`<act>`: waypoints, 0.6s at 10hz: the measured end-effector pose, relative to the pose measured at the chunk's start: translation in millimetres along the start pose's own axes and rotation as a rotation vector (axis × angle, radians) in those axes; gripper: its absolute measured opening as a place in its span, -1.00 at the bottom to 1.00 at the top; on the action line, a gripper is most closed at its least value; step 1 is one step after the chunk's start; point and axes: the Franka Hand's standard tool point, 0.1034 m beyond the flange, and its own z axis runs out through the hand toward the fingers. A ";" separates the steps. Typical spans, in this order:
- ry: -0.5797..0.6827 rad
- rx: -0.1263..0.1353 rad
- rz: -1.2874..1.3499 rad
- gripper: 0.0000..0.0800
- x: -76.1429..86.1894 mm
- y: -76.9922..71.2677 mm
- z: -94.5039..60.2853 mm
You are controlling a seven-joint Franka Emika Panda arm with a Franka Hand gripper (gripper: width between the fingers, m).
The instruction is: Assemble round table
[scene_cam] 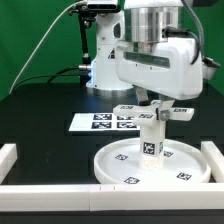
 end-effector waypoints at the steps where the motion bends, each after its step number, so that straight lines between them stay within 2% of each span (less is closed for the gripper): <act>1: -0.008 0.009 0.075 0.11 0.4 0.8 -0.1; 6: -0.023 0.011 0.339 0.11 -0.3 0.9 -0.2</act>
Offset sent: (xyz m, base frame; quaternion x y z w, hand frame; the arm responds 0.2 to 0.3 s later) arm 0.0038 0.0006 0.0008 0.0122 -0.0011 0.2125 0.9771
